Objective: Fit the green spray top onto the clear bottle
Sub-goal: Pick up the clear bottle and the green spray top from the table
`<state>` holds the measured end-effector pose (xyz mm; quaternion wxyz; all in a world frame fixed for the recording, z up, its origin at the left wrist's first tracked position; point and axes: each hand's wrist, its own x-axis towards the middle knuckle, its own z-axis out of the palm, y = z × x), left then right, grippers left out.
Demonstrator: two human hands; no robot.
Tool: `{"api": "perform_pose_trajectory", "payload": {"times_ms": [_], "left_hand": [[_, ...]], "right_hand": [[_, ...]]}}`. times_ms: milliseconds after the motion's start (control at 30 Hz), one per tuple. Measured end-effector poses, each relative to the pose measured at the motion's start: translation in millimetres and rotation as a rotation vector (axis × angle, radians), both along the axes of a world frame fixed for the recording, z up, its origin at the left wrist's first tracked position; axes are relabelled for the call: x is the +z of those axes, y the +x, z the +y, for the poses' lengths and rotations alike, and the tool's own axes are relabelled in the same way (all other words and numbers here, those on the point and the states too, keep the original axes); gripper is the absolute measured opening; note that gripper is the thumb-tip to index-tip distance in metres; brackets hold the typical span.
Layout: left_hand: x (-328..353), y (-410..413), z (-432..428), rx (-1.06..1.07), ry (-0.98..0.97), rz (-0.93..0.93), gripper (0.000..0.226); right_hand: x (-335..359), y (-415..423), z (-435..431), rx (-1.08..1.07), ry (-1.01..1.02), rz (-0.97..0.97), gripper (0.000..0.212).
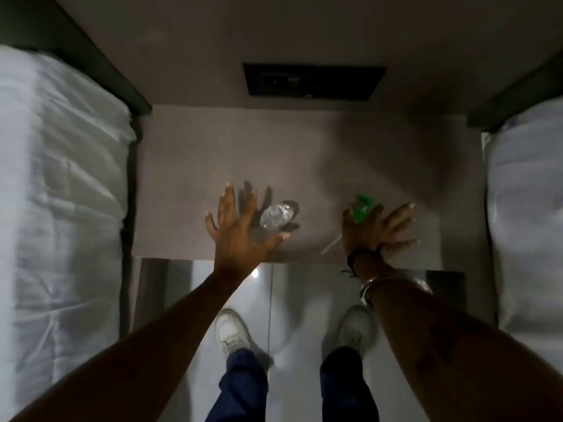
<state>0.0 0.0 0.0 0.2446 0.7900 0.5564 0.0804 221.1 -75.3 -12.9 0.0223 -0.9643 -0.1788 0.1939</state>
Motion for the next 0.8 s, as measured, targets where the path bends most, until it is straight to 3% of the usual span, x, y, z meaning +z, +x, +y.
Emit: {"api": "perform_pose_trajectory", "payload": {"times_ms": [233, 467, 500, 667, 800], "left_hand": [[-10.4, 6.9, -6.3, 0.025, 0.004, -0.143, 0.09], [-0.3, 15.4, -8.4, 0.05, 0.011, -0.182, 0.078], [1.2, 17.7, -7.8, 0.07, 0.007, -0.211, 0.073], [3.6, 24.9, 0.0, 0.163, -0.1, -0.308, 0.056], [1.8, 20.9, 11.7, 0.081, -0.198, -0.29, 0.062]], "right_hand": [[-9.7, 4.6, 8.5, -0.029, -0.066, -0.009, 0.062], [9.8, 10.6, 26.8, -0.142, 0.107, 0.038, 0.045], [16.2, 13.7, 33.2, -0.194, 0.196, 0.113, 0.043], [74.4, 3.7, 65.2, -0.582, 0.893, 0.837, 0.017], [97.9, -26.1, 61.2, -0.397, 1.024, 1.027, 0.027]]}}
